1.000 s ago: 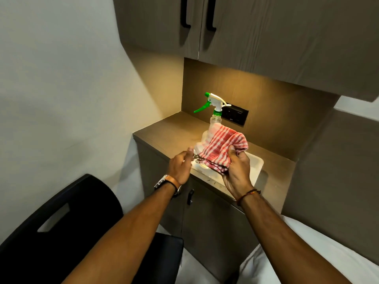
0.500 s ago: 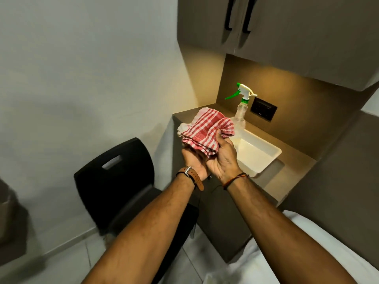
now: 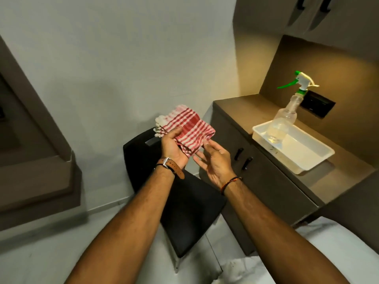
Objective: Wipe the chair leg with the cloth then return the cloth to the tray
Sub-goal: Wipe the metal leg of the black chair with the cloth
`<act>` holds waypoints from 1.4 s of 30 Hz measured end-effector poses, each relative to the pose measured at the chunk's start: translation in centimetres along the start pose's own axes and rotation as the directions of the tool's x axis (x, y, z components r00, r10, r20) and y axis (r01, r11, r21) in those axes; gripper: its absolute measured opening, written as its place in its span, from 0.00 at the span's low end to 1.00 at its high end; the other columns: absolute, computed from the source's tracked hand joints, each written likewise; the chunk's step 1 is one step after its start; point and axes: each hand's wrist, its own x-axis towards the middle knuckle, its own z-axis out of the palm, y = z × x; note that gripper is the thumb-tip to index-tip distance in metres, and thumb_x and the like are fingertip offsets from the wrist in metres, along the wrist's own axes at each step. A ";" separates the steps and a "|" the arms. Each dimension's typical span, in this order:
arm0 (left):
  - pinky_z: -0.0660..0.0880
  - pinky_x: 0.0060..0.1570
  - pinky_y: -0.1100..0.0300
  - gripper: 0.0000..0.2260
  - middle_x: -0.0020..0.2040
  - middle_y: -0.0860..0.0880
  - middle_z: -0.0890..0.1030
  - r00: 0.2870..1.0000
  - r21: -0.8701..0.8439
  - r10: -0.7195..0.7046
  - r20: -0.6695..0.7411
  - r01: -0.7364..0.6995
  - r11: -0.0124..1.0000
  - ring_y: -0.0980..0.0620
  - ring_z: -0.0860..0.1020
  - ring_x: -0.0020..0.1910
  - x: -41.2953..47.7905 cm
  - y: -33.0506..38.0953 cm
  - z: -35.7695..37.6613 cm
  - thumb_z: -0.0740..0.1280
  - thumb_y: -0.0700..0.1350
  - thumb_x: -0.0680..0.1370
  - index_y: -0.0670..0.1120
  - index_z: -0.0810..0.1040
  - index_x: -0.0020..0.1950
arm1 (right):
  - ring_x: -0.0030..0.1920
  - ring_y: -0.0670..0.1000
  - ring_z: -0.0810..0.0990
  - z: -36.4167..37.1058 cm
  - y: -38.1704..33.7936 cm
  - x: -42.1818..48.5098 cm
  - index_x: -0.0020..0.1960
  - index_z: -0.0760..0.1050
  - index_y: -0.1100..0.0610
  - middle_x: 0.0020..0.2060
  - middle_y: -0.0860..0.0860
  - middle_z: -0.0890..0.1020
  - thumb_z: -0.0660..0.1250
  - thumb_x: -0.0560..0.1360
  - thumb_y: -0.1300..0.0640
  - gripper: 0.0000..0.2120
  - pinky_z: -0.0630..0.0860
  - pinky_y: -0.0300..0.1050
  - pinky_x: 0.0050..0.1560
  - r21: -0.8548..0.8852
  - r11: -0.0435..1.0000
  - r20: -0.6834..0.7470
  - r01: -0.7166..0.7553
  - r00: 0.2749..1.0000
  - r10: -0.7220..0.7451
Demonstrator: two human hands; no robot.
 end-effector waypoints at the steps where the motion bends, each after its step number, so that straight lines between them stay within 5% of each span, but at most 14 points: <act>1: 0.70 0.69 0.37 0.21 0.65 0.36 0.80 1.000 -0.006 0.005 -0.008 -0.005 1.000 0.36 0.79 0.64 0.5 1.1 -1.6 0.61 0.40 0.78 0.38 0.72 0.71 | 0.51 0.57 0.87 0.0 1.4 0.6 0.61 0.78 0.59 0.55 0.55 0.86 0.67 0.80 0.59 0.11 0.83 0.50 0.43 -0.025 1.000 -0.014 -0.018 1.000 0.018; 7: 0.68 0.70 0.35 0.22 0.69 0.37 0.77 0.991 -0.033 0.062 -0.119 -0.066 0.997 0.35 0.76 0.67 2.4 4.4 -13.8 0.63 0.43 0.78 0.40 0.72 0.72 | 0.54 0.57 0.85 -2.7 12.7 6.3 0.56 0.81 0.52 0.52 0.52 0.85 0.69 0.77 0.53 0.09 0.84 0.52 0.46 -0.372 0.928 -0.111 0.009 0.992 -0.054; 11: 0.68 0.70 0.37 0.21 0.68 0.39 0.78 0.973 0.018 0.027 -0.228 -0.023 1.000 0.37 0.77 0.67 1.9 3.4 -23.4 0.61 0.51 0.81 0.43 0.74 0.71 | 0.62 0.50 0.80 -6.1 20.3 9.3 0.68 0.75 0.53 0.61 0.50 0.83 0.68 0.77 0.48 0.21 0.76 0.55 0.65 -0.760 0.633 0.031 0.148 0.981 -0.193; 15: 0.68 0.70 0.35 0.21 0.69 0.39 0.78 0.926 0.052 -0.034 -0.376 0.058 0.997 0.36 0.77 0.67 0.5 0.8 -33.7 0.59 0.52 0.82 0.45 0.71 0.73 | 0.73 0.54 0.70 -9.9 27.3 11.6 0.73 0.70 0.57 0.72 0.55 0.74 0.63 0.81 0.50 0.23 0.65 0.51 0.74 -0.912 0.314 0.242 0.263 0.965 -0.106; 23: 0.74 0.64 0.36 0.22 0.67 0.40 0.80 0.798 0.114 -0.057 -0.600 0.155 0.981 0.36 0.80 0.63 -3.4 -8.5 -50.2 0.62 0.53 0.80 0.48 0.72 0.73 | 0.80 0.55 0.54 -18.3 39.1 16.8 0.78 0.62 0.52 0.80 0.52 0.58 0.55 0.83 0.45 0.25 0.59 0.55 0.77 -0.949 0.035 0.315 0.314 0.926 0.208; 28: 0.68 0.70 0.38 0.27 0.68 0.39 0.77 0.769 0.165 -0.028 -0.639 0.173 0.971 0.38 0.75 0.67 -5.4 -16.1 -55.1 0.64 0.53 0.75 0.43 0.71 0.72 | 0.81 0.58 0.49 -21.9 43.9 19.8 0.80 0.57 0.51 0.82 0.51 0.52 0.51 0.82 0.41 0.28 0.52 0.61 0.78 -0.871 -0.159 0.395 0.464 0.856 0.333; 32: 0.70 0.66 0.47 0.19 0.60 0.47 0.80 0.780 0.287 0.036 -0.625 0.187 0.939 0.46 0.78 0.61 -6.9 -23.1 -57.3 0.63 0.47 0.81 0.44 0.69 0.72 | 0.81 0.56 0.50 -23.8 46.7 20.7 0.81 0.53 0.46 0.82 0.49 0.53 0.45 0.81 0.38 0.30 0.47 0.61 0.78 -0.760 -0.326 0.495 0.562 0.826 0.270; 34: 0.70 0.65 0.49 0.21 0.60 0.52 0.79 0.791 0.356 0.068 -0.607 0.195 0.914 0.51 0.78 0.60 -7.1 -26.5 -58.2 0.65 0.52 0.78 0.48 0.72 0.70 | 0.81 0.56 0.51 -24.2 47.2 20.8 0.81 0.53 0.46 0.81 0.49 0.55 0.46 0.82 0.39 0.29 0.48 0.61 0.78 -0.751 -0.345 0.521 0.563 0.826 0.214; 38: 0.71 0.44 0.56 0.10 0.43 0.51 0.77 0.789 0.467 0.091 -0.607 0.262 0.844 0.51 0.73 0.42 -7.1 -33.4 -59.3 0.65 0.65 0.70 0.65 0.82 0.45 | 0.81 0.55 0.52 -24.5 47.4 21.1 0.80 0.55 0.45 0.81 0.49 0.56 0.46 0.82 0.38 0.29 0.49 0.61 0.78 -0.747 -0.350 0.540 0.565 0.823 0.176; 41: 0.75 0.53 0.36 0.26 0.56 0.29 0.79 0.777 0.587 0.135 -0.615 0.337 0.736 0.29 0.78 0.56 -6.6 -37.8 -59.1 0.62 0.61 0.76 0.45 0.78 0.65 | 0.80 0.54 0.53 -24.5 47.7 21.0 0.80 0.56 0.45 0.81 0.48 0.57 0.46 0.82 0.37 0.29 0.49 0.60 0.78 -0.752 -0.336 0.552 0.567 0.820 0.149; 42: 0.72 0.60 0.34 0.29 0.62 0.29 0.78 0.814 0.643 0.140 -0.564 0.326 0.693 0.28 0.75 0.63 -6.5 -39.4 -59.0 0.61 0.61 0.77 0.41 0.75 0.69 | 0.80 0.54 0.53 -24.5 47.8 21.1 0.80 0.56 0.45 0.81 0.48 0.57 0.45 0.82 0.37 0.29 0.49 0.60 0.78 -0.754 -0.329 0.557 0.569 0.818 0.141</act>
